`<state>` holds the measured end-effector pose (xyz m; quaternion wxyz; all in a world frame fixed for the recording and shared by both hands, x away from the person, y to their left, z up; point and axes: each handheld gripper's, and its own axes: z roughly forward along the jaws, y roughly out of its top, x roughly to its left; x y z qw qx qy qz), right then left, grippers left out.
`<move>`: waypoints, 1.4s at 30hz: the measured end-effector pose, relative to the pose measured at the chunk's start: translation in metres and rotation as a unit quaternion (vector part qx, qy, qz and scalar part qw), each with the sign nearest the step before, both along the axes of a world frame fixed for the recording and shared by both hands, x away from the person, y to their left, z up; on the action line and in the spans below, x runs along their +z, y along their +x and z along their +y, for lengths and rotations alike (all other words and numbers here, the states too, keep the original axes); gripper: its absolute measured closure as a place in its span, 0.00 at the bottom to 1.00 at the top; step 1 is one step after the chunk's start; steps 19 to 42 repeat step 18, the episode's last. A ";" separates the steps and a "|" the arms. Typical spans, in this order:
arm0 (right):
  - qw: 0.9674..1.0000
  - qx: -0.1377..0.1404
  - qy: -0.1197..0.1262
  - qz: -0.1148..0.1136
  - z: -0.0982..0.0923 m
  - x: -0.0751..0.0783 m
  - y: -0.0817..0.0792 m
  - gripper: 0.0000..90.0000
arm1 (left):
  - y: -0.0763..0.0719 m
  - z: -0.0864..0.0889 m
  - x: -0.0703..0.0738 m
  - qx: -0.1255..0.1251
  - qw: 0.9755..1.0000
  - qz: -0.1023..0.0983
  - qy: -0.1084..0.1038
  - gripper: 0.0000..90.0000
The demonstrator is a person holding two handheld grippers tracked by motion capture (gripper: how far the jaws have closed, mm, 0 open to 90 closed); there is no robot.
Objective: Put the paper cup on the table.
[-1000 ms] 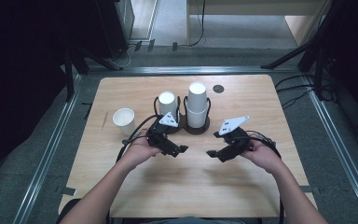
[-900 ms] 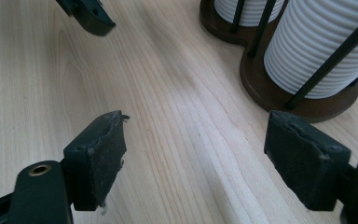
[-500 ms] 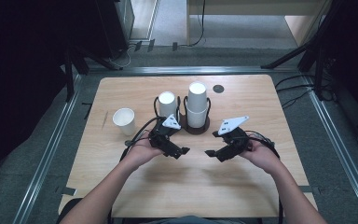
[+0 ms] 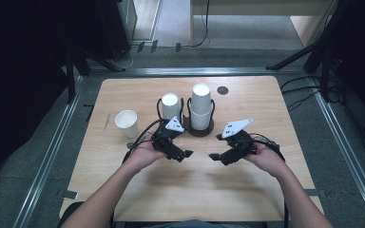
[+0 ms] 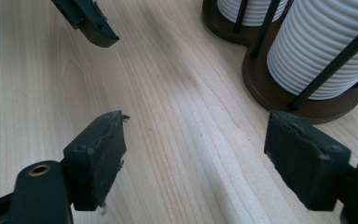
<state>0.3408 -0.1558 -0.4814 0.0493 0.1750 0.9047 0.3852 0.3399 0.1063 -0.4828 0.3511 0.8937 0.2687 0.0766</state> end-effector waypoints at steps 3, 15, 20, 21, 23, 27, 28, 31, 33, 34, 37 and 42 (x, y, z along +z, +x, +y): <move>1.000 0.000 -0.001 0.001 0.000 0.000 0.000 0.23 | 0.000 0.000 0.000 0.001 1.000 0.000 0.000 0.01; 1.000 0.001 -0.001 0.000 0.000 0.000 0.000 0.23 | 0.000 0.001 0.000 0.001 1.000 0.001 -0.003 0.01; 1.000 -0.001 0.002 -0.001 0.000 0.000 0.001 0.23 | 0.000 0.000 0.000 0.000 1.000 0.000 -0.003 0.01; 1.000 -0.001 0.002 -0.001 0.000 0.000 0.001 0.23 | 0.000 0.000 0.000 0.000 1.000 0.000 -0.003 0.01; 1.000 -0.001 0.002 -0.001 0.000 0.000 0.001 0.23 | 0.000 0.000 0.000 0.000 1.000 0.000 -0.003 0.01; 1.000 -0.001 0.002 -0.001 0.000 0.000 0.001 0.23 | 0.000 0.000 0.000 0.000 1.000 0.000 -0.003 0.01; 1.000 -0.001 0.002 -0.001 0.000 0.000 0.001 0.23 | 0.000 0.000 0.000 0.000 1.000 0.000 -0.003 0.01; 1.000 -0.001 0.002 -0.001 0.000 0.000 0.001 0.23 | 0.000 0.000 0.000 0.000 1.000 0.000 -0.003 0.01; 1.000 -0.001 0.002 -0.001 0.000 0.000 0.001 0.23 | 0.000 0.000 0.000 0.000 1.000 0.000 -0.003 0.01; 1.000 -0.001 0.002 -0.001 0.000 0.000 0.001 0.23 | 0.000 0.000 0.000 0.000 1.000 0.000 -0.003 0.01; 1.000 -0.001 0.002 -0.001 0.000 0.000 0.001 0.23 | 0.000 0.000 0.000 0.000 1.000 0.000 -0.003 0.01; 1.000 -0.001 0.002 -0.001 0.000 0.000 0.001 0.23 | 0.000 0.000 0.000 0.000 1.000 0.000 -0.003 0.01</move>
